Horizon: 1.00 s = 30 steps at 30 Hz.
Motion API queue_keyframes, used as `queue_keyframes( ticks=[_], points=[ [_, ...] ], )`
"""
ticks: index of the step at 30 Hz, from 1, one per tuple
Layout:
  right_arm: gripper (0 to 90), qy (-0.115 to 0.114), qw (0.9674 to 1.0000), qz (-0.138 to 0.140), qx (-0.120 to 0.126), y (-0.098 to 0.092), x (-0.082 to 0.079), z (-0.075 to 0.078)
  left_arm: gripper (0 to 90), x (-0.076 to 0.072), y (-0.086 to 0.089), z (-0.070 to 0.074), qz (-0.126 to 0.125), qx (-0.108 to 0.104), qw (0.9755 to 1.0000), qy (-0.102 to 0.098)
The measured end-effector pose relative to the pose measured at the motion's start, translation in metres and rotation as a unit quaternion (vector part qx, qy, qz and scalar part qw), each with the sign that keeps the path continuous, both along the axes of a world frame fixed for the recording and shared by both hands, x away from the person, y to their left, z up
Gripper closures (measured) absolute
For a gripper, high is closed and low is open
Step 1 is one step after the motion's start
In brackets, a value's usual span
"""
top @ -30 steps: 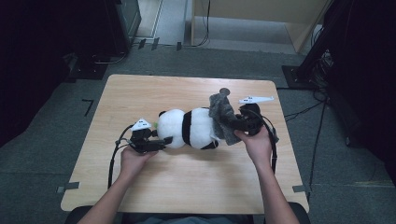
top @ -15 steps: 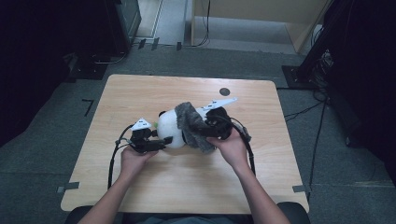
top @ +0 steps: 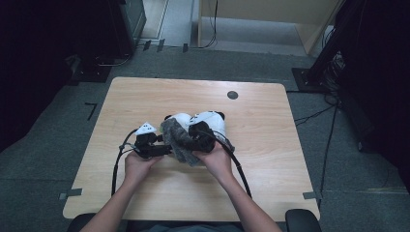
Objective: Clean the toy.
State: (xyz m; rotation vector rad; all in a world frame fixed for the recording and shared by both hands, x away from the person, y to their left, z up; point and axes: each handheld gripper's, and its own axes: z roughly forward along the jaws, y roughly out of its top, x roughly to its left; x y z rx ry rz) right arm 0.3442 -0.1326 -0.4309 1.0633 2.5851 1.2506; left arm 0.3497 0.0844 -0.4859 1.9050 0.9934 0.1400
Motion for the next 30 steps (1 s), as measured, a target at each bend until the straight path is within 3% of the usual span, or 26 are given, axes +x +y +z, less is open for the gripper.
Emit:
queue_keyframes(
  ticks=[3, 12, 22, 30],
  points=[
    [73.1, -0.012, 0.9998, -0.006, 0.018, -0.003, -0.001, -0.008, 39.5, 0.000, 0.000, 0.000, -0.001, 0.000, 1.0000, 0.000],
    [73.3, -0.047, 0.9985, -0.025, -0.010, -0.019, -0.016, -0.005, 42.9, 0.001, -0.002, 0.003, 0.000, 0.011, 0.9999, 0.006],
    [74.2, 0.009, 0.9992, -0.019, -0.035, -0.050, -0.020, 0.007, 44.8, 0.001, -0.002, 0.003, -0.001, 0.013, 0.9999, 0.010],
    [74.0, 0.019, 0.9978, -0.031, -0.055, -0.089, -0.028, 0.016, 44.8, 0.002, -0.002, 0.003, -0.002, 0.007, 0.9999, 0.013]
  ],
)
